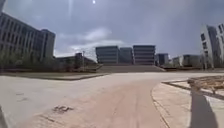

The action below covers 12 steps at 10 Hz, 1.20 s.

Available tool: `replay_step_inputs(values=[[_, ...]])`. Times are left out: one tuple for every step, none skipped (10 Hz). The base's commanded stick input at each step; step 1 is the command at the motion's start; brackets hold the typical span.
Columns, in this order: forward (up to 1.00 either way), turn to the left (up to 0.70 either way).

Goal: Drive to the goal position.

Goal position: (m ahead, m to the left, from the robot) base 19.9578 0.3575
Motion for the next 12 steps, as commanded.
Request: replay_step_inputs(values=[[1.00,-0.18],[1.00,-0.03],[1.00,0.00],[1.00,0.00],[1.00,0.00],[1.00,0.00],[1.00,0.00],[1.00,0.00],[1.00,0.00],[1.00,0.02],[1.00,0.09],[1.00,0.24]])
